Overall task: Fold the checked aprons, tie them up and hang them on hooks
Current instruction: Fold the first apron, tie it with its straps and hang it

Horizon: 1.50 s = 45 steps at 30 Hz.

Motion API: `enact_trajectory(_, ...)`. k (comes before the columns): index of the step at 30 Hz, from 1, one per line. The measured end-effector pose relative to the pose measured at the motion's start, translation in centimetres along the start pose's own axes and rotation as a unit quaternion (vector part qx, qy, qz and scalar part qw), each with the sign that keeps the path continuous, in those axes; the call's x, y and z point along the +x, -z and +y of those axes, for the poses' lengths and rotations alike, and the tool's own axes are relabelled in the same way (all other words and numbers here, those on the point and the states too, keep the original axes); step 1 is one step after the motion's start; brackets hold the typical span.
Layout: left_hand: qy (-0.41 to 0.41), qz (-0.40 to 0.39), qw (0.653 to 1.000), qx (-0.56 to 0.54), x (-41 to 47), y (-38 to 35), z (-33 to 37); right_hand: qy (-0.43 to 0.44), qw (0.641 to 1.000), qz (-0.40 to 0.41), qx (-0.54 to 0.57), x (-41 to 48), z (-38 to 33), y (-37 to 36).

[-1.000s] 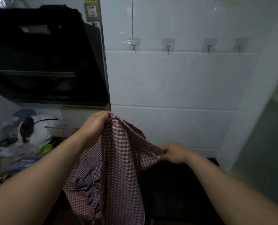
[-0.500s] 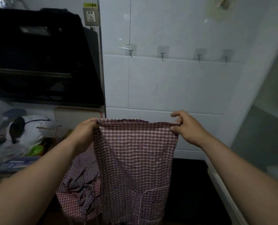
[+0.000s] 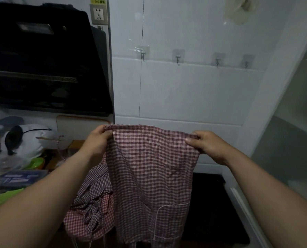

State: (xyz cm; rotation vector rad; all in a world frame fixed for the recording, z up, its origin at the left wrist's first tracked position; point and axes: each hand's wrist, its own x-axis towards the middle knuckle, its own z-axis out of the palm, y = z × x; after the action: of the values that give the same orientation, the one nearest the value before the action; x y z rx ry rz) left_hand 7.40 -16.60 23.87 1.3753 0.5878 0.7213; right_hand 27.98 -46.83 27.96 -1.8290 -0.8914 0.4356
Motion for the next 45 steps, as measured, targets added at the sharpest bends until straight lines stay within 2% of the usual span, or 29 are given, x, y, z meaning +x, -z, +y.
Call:
enact_trajectory(2,0.003,0.009,1.000,0.000,0.6,0.2,-0.2,0.011,0.999,0.028,-0.010,0.0,0.3,-0.2)
enact_trajectory(4,-0.001,0.022,1.000,0.003,1.1,0.4,-0.4,0.011,0.998,0.061,0.033,0.1,0.3,-0.4)
enact_trajectory(7,-0.008,0.036,0.999,0.021,2.2,0.2,-0.6,-0.022,0.995,0.015,0.093,0.4,-0.4,-1.3)
enact_trajectory(10,-0.014,0.009,0.998,0.063,3.3,-1.9,-0.4,-0.029,0.980,-0.021,0.194,1.5,-2.4,-2.9)
enact_trajectory(12,-0.055,0.018,0.984,0.168,3.7,-3.8,0.1,-0.021,0.971,-0.018,0.238,2.9,-4.1,-4.0)
enact_trajectory(14,-0.126,0.080,0.956,0.253,2.6,-6.1,1.2,-0.022,0.968,0.003,0.249,4.3,-6.1,-5.2)
enact_trajectory(15,-0.175,0.098,0.945,0.258,1.3,-7.5,1.9,-0.026,0.969,0.015,0.247,5.1,-7.1,-5.8)
enact_trajectory(17,-0.240,0.060,0.933,0.263,-2.0,-10.3,3.4,-0.041,0.970,0.037,0.237,6.5,-9.2,-7.1)
enact_trajectory(19,-0.236,0.009,0.929,0.285,-4.3,-12.5,3.7,-0.060,0.975,0.057,0.206,7.4,-10.8,-8.0)
enact_trajectory(23,-0.175,0.067,0.933,0.308,-2.9,-12.3,3.9,-0.109,0.979,0.070,0.157,9.1,-12.4,-9.5)
enact_trajectory(25,-0.150,0.089,0.927,0.333,-1.4,-11.3,4.2,-0.103,0.979,0.087,0.151,9.7,-12.7,-10.0)
enact_trajectory(27,-0.138,0.060,0.936,0.317,-0.2,-10.6,4.3,-0.064,0.984,0.103,0.133,10.1,-12.5,-9.9)
enact_trajectory(29,-0.131,0.000,0.954,0.270,0.4,-10.2,4.5,-0.031,0.990,0.085,0.105,9.9,-12.5,-9.4)
enact_trajectory(34,-0.111,-0.077,0.982,0.133,0.4,-9.8,5.4,0.018,0.991,-0.032,0.130,8.5,-12.9,-7.3)
enact_trajectory(36,-0.126,-0.098,0.978,0.134,0.6,-9.6,5.6,0.045,0.993,-0.061,0.087,7.8,-12.6,-6.6)
enact_trajectory(38,-0.145,-0.106,0.966,0.187,0.4,-9.8,5.7,0.081,0.997,-0.006,0.007,7.2,-12.2,-6.2)
enact_trajectory(40,-0.179,-0.086,0.938,0.284,0.4,-10.3,5.6,0.108,0.990,0.075,-0.040,6.8,-12.1,-6.0)
enact_trajectory(45,-0.174,-0.007,0.876,0.450,0.1,-10.6,4.5,0.115,0.973,0.199,-0.019,6.6,-11.7,-4.4)
